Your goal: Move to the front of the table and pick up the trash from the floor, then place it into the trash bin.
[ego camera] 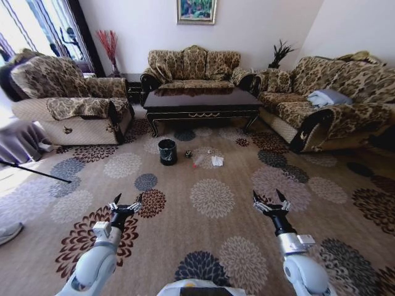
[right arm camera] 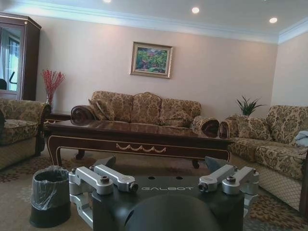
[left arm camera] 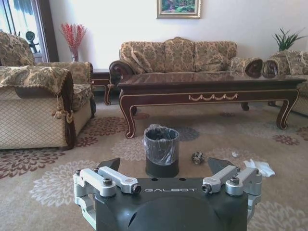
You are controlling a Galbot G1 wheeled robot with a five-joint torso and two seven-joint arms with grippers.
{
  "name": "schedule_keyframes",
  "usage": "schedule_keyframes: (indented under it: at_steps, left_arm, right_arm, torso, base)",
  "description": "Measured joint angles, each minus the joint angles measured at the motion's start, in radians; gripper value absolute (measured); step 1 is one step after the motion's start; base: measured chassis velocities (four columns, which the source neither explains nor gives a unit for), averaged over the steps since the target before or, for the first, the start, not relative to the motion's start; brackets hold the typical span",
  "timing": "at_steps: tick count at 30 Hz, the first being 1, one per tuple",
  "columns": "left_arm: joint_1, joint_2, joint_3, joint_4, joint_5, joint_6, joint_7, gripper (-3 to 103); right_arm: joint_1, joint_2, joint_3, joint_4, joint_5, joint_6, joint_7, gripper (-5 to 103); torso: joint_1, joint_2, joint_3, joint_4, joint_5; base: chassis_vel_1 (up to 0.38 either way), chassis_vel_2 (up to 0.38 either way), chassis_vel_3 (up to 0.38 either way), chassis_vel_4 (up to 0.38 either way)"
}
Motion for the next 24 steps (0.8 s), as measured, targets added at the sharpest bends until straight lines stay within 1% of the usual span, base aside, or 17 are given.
schedule_keyframes:
  at_steps: [6,13,17,21,23,24]
  left_arm:
    - [0.021,0.004,0.012,-0.001,0.025,-0.007,0.002,100]
    - [0.019,0.015,0.002,-0.001,0.019,-0.008,0.008,100]
    - [0.020,0.007,-0.001,0.004,0.017,-0.009,0.010,100]
    - [0.017,0.002,-0.002,0.008,0.016,-0.010,0.010,100]
    - [0.012,0.000,0.000,0.010,0.018,-0.007,0.010,100]
    - [0.012,0.000,0.000,0.010,0.018,-0.007,0.010,100]
  right_arm:
    - [-0.010,0.001,0.002,-0.001,-0.014,0.001,-0.003,100]
    - [-0.003,0.007,0.008,-0.020,-0.015,0.004,-0.005,100]
    - [0.016,0.009,0.009,-0.024,0.000,-0.003,-0.004,100]
    - [0.017,0.007,0.006,-0.031,0.001,-0.005,-0.005,100]
    - [0.019,0.008,0.002,-0.039,0.004,-0.005,-0.006,100]
    - [0.019,0.008,0.002,-0.039,0.004,-0.005,-0.006,100]
  torso:
    - [-0.011,-0.027,-0.016,0.0000,0.0000]
    - [-0.022,-0.054,-0.033,-0.0001,0.0000]
    - [-0.029,-0.073,-0.044,0.0003,-0.0002]
    - [-0.035,-0.087,-0.052,-0.0001,-0.0001]
    - [-0.040,-0.099,-0.059,0.0000,-0.0001]
    - [-0.040,-0.099,-0.059,0.0000,-0.0001]
  base:
    - [0.000,0.000,0.000,0.000]
    - [0.000,0.000,0.000,0.000]
    - [0.000,0.000,0.000,0.000]
    - [0.000,0.000,0.000,0.000]
    - [0.000,0.000,0.000,0.000]
    - [0.000,0.000,0.000,0.000]
